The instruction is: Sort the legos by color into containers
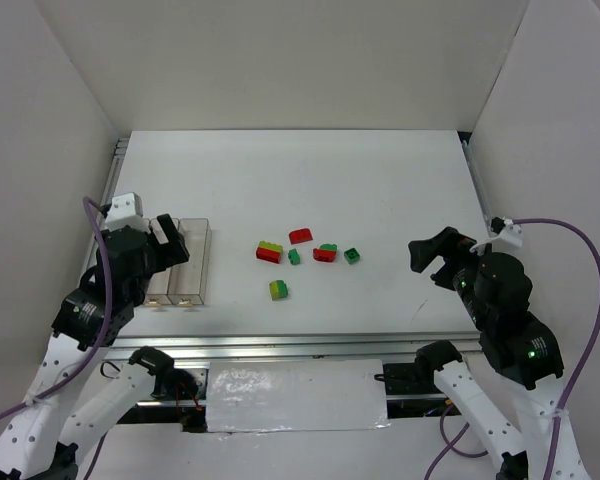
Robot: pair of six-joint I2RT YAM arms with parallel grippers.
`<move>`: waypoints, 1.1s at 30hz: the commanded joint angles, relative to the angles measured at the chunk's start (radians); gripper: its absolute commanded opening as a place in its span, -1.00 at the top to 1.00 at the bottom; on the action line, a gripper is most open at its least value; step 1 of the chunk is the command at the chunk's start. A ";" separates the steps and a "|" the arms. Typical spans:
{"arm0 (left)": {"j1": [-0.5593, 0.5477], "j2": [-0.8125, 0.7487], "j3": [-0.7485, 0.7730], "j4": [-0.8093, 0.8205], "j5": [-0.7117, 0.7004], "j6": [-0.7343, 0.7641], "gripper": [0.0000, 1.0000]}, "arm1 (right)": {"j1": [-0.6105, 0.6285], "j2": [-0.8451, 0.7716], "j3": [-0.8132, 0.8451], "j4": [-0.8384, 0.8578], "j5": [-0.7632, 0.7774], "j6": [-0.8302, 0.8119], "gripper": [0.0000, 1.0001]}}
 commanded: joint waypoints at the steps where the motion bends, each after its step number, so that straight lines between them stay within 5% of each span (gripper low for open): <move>1: -0.003 0.006 -0.001 0.043 0.019 0.025 -0.99 | 0.006 -0.004 0.022 0.011 0.027 0.009 -0.99; 12: -0.003 0.020 -0.001 0.050 0.042 0.024 -0.99 | 0.006 0.039 -0.101 0.139 -0.125 0.031 -0.99; 16: -0.003 0.025 -0.007 0.054 0.059 0.031 -0.99 | 0.007 0.252 -0.136 0.195 -0.148 0.075 -0.99; 25: 0.003 0.042 -0.009 0.063 0.090 0.044 -0.99 | 0.091 0.807 -0.066 0.306 0.145 0.316 -0.99; 33: 0.005 0.054 -0.009 0.071 0.136 0.056 -0.99 | 0.148 1.102 0.072 0.323 0.185 0.479 -0.98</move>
